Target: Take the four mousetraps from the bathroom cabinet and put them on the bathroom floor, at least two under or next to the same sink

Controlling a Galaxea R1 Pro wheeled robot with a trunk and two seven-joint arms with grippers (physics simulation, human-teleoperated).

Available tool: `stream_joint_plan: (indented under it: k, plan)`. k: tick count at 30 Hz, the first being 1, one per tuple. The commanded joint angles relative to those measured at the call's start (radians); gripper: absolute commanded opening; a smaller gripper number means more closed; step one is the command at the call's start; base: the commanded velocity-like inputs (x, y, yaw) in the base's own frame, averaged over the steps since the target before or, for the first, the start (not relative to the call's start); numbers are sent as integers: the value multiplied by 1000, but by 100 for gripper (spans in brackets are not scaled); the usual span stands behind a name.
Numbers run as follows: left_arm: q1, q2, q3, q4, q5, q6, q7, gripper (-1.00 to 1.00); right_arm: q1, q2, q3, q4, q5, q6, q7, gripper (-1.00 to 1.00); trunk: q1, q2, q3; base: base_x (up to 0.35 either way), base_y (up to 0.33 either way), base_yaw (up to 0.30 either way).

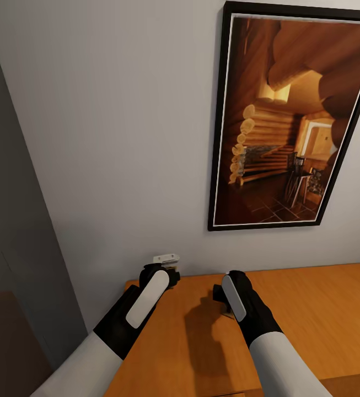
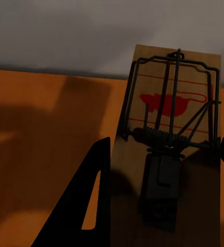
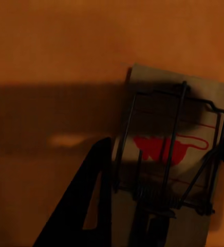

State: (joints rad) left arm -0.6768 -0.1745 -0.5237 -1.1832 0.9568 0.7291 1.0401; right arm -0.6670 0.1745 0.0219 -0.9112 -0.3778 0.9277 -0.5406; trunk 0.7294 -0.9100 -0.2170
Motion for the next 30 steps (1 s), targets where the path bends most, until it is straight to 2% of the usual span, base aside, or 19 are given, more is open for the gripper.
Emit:
stream_joint_plan:
  k: [1,14,30]
  plan:
    - [-1,0,-1,-1,5,6,11,-100,0,0,1,14,-16,0,-13,-100,0,-1,-2,0,0,0]
    - [-1,0,-12,-4,5,6,12,-100,0,0,1,14,-16,0,-13,-100,0,-1,-2,0,0,0]
    - [-1,0,-6,-1,7,1,10,-100,0,0,3,14,-16,0,-13,-100,0,-1,-2,0,0,0]
